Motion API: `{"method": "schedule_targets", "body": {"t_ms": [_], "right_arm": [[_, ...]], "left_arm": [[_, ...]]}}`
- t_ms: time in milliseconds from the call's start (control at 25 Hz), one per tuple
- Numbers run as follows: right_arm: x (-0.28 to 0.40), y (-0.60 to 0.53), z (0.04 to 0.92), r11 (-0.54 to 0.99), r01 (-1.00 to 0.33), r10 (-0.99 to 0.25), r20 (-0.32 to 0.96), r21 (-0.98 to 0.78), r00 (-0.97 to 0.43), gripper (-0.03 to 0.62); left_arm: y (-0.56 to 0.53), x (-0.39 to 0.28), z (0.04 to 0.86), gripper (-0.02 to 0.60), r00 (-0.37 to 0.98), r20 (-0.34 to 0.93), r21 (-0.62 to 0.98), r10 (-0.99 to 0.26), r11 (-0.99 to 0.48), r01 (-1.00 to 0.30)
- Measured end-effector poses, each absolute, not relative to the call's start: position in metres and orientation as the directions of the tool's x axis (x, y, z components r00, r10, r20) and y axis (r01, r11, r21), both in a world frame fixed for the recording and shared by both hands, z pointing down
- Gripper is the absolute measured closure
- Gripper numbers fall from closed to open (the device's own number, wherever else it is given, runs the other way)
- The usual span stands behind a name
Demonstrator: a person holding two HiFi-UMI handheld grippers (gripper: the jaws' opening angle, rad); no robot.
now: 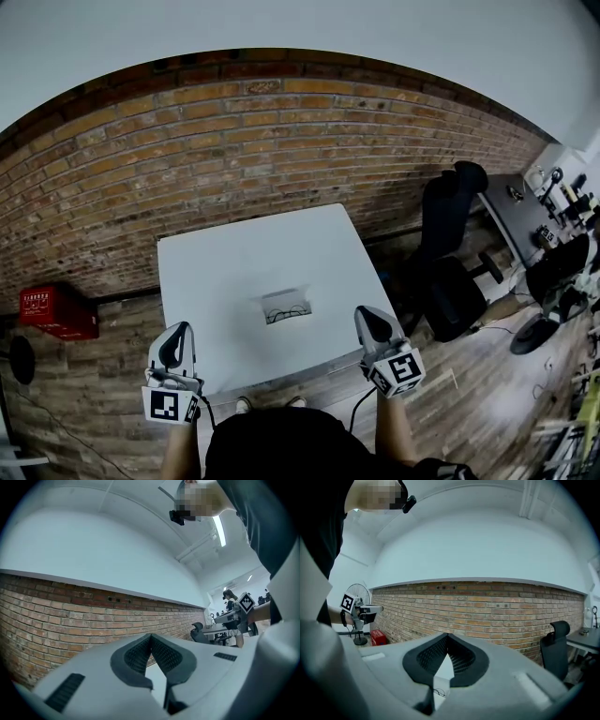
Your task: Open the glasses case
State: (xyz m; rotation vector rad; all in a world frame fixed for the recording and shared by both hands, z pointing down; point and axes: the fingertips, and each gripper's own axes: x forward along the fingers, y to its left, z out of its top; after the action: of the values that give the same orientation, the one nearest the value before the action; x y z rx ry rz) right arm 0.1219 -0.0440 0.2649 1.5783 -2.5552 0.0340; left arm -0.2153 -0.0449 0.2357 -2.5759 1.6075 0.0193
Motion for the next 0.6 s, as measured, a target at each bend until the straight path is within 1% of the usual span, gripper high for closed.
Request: {"method": "schedule_targets", "body": {"t_ms": [240,600], "right_arm": [[0.1197,-0.0376,0.2699,0.447,-0.893,-0.888,0.141,0.045,-0.438,0.589],[0.1180,-0.0353,0.2658,0.448,-0.892,-0.891,0.116,0.059,-0.440,0.589]], "left_arm": [[-0.0478,-0.2086,0.2328,0.575,0.464,-0.071,-0.087,-0.883,-0.458,-0.885],[-0.0485,-0.2052,0.2333,0.575,0.478,-0.069,-0.085,-0.876,-0.472,-0.878]]}}
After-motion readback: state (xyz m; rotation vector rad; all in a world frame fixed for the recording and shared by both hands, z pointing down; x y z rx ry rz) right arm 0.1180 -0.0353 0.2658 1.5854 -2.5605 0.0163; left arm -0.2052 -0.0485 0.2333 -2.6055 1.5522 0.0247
